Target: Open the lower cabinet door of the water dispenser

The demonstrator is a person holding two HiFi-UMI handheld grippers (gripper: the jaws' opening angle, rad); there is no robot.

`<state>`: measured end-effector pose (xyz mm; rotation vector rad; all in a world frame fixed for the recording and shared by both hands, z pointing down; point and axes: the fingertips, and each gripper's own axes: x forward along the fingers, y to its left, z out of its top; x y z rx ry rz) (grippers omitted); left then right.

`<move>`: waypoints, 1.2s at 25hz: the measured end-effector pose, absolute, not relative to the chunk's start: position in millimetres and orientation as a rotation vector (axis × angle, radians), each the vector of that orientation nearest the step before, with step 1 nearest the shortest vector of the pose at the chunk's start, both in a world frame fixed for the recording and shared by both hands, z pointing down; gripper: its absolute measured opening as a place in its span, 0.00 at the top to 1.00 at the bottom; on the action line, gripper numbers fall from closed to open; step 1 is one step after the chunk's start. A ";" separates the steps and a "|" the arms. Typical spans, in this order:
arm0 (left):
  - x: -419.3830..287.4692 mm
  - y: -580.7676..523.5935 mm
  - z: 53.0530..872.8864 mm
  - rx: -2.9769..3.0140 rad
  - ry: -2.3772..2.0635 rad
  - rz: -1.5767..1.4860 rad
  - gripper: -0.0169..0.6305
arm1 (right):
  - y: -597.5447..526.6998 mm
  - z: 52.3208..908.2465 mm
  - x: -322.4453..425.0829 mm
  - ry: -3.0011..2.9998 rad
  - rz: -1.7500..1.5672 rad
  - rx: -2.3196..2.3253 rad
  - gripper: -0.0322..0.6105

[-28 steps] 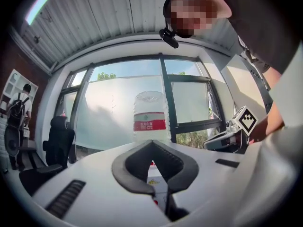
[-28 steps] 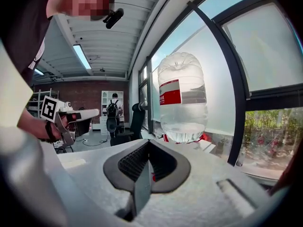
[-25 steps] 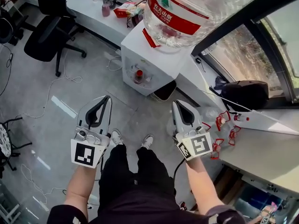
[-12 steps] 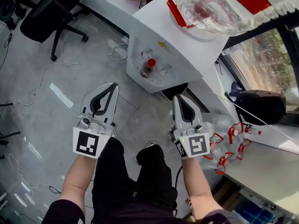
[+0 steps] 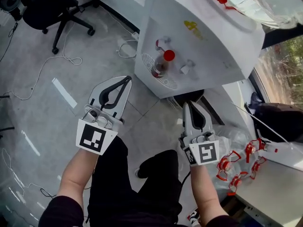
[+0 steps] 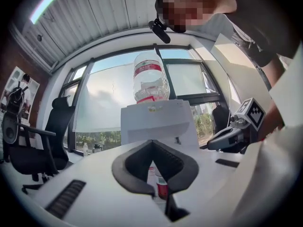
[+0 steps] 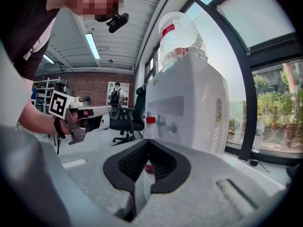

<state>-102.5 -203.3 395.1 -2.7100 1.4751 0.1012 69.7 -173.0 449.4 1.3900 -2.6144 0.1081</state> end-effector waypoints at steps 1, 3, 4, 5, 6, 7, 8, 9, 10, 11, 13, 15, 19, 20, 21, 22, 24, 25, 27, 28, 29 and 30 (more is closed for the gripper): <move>-100.9 -203.8 407.1 -2.710 1.475 0.098 0.96 | -175.0 458.9 71.2 -2.621 0.101 1.394 0.94; -98.0 -203.1 432.8 -2.708 1.466 0.077 0.96 | -176.6 479.9 72.9 -2.636 0.087 1.397 0.94; -97.3 -203.0 445.7 -2.705 1.459 0.070 0.96 | -176.5 491.8 73.1 -2.641 0.074 1.392 0.94; -97.1 -203.4 457.6 -2.698 1.454 0.074 0.96 | -176.8 503.7 73.1 -2.645 0.058 1.386 0.94; -97.0 -203.6 468.7 -2.688 1.448 0.085 0.96 | -177.5 515.1 73.0 -2.653 0.042 1.381 0.94; -96.2 -203.5 480.4 -2.679 1.439 0.089 0.96 | -178.7 525.3 72.3 -2.668 0.031 1.381 0.94; -94.8 -203.6 493.1 -2.672 1.428 0.085 0.96 | -180.2 535.5 71.6 -2.686 0.023 1.386 0.94; -92.9 -204.1 506.0 -2.668 1.416 0.081 0.96 | -181.6 547.4 72.2 -2.697 0.012 1.390 0.94; -90.7 -205.0 518.2 -2.662 1.405 0.082 0.96 | -182.7 561.6 74.5 -2.697 -0.003 1.393 0.94; -88.4 -205.9 529.7 -2.655 1.393 0.084 0.96 | -184.2 576.3 77.9 -2.692 -0.019 1.398 0.94; -84.4 -207.3 551.1 -2.639 1.367 0.085 0.96 | -187.8 601.5 84.6 -2.690 -0.045 1.417 0.94; -81.2 -207.7 570.8 -2.626 1.345 0.090 0.96 | -189.9 619.6 89.4 -2.696 -0.075 1.437 0.94; -75.2 -208.2 593.8 -2.603 1.305 0.116 0.96 | -192.9 649.1 105.2 -2.659 -0.135 1.461 0.94; -75.1 -208.9 596.0 -2.598 1.301 0.123 0.96 | -194.3 656.6 108.9 -2.636 -0.140 1.456 0.94; -75.0 -209.4 598.1 -2.595 1.300 0.128 0.96 | -195.3 663.2 111.0 -2.617 -0.139 1.450 0.94; -74.5 -209.6 600.6 -2.595 1.300 0.127 0.96 | -195.9 668.8 111.8 -2.605 -0.129 1.444 0.94; -71.3 -209.4 605.4 -2.601 1.295 0.112 0.96 | -198.0 678.1 112.2 -2.592 -0.093 1.433 0.94; -68.9 -209.1 607.0 -2.612 1.293 0.103 0.96 | -200.0 681.4 112.7 -2.589 -0.078 1.431 0.94; -64.5 -208.5 607.4 -2.625 1.283 0.098 0.96 | -204.6 686.5 115.0 -2.582 -0.064 1.437 0.94; -63.9 -208.3 607.5 -2.624 1.279 0.100 0.96 | -206.7 689.1 116.3 -2.576 -0.068 1.442 0.94; -64.5 -208.3 607.9 -2.620 1.280 0.106 0.96 | -208.6 691.7 117.0 -2.569 -0.080 1.443 0.94; -65.6 -208.2 608.3 -2.612 1.281 0.114 0.96 | -210.3 694.7 117.6 -2.560 -0.092 1.446 0.94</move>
